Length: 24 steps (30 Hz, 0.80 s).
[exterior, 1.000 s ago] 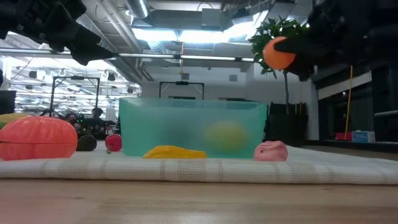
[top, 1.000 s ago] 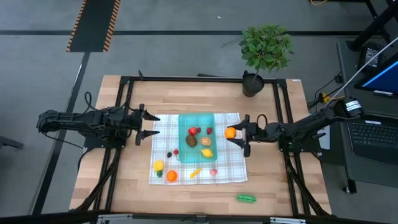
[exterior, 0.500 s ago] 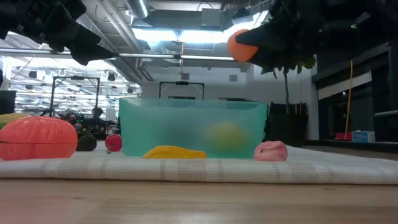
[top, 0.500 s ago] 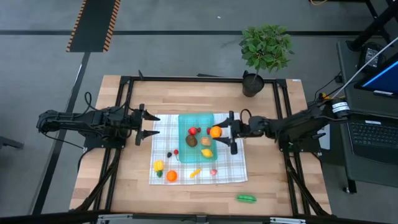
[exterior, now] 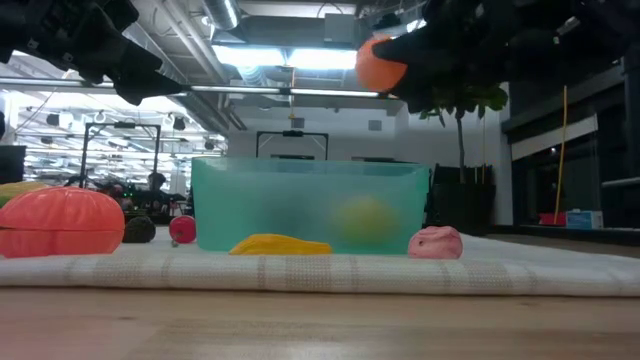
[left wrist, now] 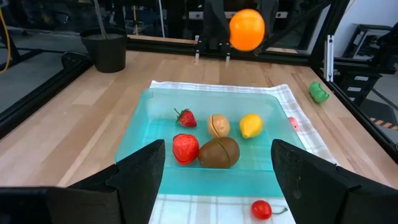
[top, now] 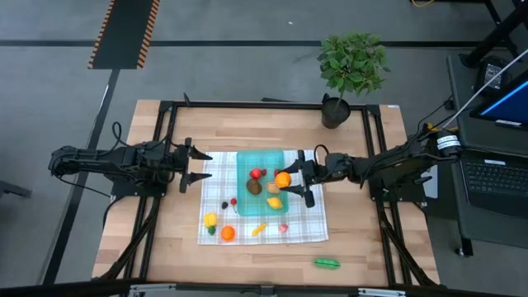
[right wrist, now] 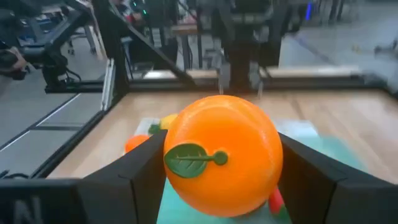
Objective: Pick and placing Produce into tupperware
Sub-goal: Put the orange into the blue bin
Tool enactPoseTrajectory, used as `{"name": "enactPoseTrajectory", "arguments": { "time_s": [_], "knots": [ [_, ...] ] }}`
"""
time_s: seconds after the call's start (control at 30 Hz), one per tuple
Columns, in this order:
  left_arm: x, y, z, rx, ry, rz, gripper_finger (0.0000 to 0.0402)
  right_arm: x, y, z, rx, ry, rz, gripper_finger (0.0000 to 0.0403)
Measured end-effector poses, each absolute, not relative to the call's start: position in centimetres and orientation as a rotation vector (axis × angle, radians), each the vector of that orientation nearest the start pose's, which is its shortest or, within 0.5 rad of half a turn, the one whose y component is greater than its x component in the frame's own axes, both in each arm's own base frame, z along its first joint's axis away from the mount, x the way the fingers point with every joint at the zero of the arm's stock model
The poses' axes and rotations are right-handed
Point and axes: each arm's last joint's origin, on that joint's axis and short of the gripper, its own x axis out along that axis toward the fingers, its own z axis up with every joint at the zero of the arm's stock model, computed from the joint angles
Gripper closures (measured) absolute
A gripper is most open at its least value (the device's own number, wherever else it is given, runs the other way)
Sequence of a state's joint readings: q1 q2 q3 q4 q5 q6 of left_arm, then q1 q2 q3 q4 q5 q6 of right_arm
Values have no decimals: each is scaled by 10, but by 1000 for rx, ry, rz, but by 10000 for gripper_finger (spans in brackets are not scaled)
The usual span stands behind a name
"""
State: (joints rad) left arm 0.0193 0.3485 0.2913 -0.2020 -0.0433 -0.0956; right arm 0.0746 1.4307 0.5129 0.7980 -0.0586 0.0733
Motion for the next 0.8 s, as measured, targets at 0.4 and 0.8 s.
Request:
{"name": "enactPoseTrajectory", "arguments": {
  "time_s": [0.4, 0.8],
  "knots": [
    [113, 3, 215, -91, 256, 74, 115, 293, 13, 205, 97, 479, 70, 154],
    [113, 3, 214, -91, 265, 75, 115, 322, -20, 221, 130, 697, 84, 154]
  ]
}}
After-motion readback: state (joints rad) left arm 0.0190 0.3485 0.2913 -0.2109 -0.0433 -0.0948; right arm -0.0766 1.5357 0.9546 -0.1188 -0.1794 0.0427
